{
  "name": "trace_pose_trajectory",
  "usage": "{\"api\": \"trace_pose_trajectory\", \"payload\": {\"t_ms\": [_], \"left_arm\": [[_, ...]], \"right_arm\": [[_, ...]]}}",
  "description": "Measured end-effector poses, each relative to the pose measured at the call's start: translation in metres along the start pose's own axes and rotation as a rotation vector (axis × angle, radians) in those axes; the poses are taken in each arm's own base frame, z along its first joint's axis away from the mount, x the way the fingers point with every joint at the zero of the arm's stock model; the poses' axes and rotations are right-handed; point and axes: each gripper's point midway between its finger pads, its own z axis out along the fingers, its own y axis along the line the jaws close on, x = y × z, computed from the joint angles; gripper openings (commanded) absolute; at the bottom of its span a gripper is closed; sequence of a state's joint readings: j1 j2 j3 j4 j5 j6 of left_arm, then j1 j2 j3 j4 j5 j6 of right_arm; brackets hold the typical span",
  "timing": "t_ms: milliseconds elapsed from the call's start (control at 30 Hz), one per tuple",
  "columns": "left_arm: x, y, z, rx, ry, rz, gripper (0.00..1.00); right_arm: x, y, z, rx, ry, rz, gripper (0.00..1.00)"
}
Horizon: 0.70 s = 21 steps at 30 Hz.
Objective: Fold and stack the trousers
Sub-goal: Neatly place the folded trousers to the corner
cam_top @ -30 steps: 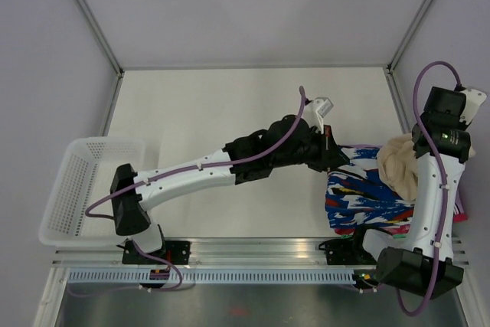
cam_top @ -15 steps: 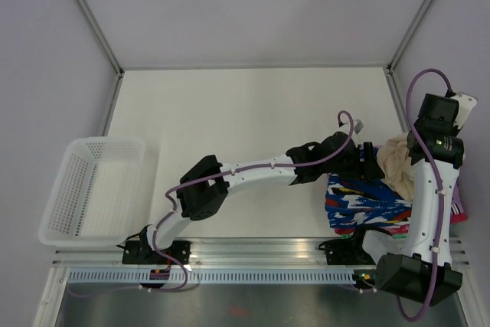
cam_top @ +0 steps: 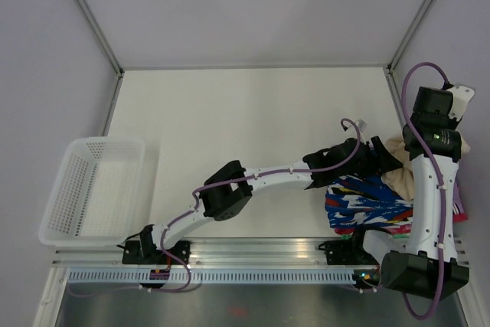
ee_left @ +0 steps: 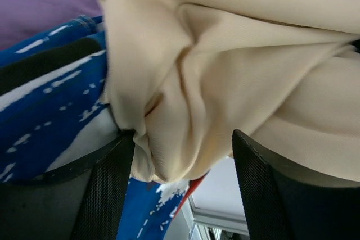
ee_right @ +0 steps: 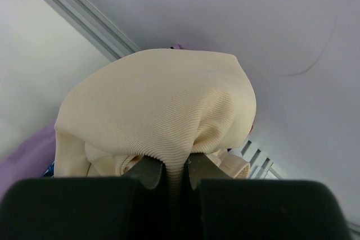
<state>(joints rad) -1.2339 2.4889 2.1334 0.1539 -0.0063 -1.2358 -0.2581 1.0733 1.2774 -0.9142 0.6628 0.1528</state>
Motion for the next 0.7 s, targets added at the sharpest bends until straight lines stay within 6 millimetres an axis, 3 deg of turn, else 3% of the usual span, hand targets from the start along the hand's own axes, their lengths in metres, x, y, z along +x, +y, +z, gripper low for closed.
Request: {"api": "trace_pose_trajectory", "payload": {"t_ms": [133, 200, 233, 267, 367, 467, 633, 700], "left_arm": [[0.000, 0.011, 0.002, -0.061, -0.031, -0.023, 0.74], [-0.002, 0.013, 0.001, -0.099, -0.044, -0.025, 0.67], [-0.004, 0.013, 0.000, -0.124, -0.053, -0.029, 0.63], [-0.007, 0.011, -0.001, -0.139, -0.065, -0.036, 0.51], [-0.015, 0.009, -0.002, -0.160, -0.090, -0.049, 0.38], [-0.017, 0.013, 0.006, -0.160, -0.099, -0.051, 0.40], [-0.008, 0.031, 0.028, -0.149, -0.085, -0.070, 0.56], [-0.005, 0.035, 0.030, -0.154, -0.081, -0.079, 0.36]], "right_arm": [[-0.002, -0.002, -0.002, 0.018, -0.011, -0.005, 0.00], [-0.003, -0.003, -0.003, 0.025, -0.017, -0.007, 0.00], [-0.003, -0.003, -0.004, 0.028, -0.019, -0.007, 0.00], [-0.004, -0.004, -0.004, 0.029, -0.023, -0.007, 0.00], [-0.006, -0.004, -0.006, 0.029, -0.030, -0.003, 0.00], [-0.012, -0.005, -0.009, 0.026, -0.043, 0.005, 0.00], [-0.022, -0.006, -0.016, 0.019, -0.070, 0.020, 0.00], [-0.025, -0.007, -0.017, 0.022, -0.077, 0.024, 0.00]]}}
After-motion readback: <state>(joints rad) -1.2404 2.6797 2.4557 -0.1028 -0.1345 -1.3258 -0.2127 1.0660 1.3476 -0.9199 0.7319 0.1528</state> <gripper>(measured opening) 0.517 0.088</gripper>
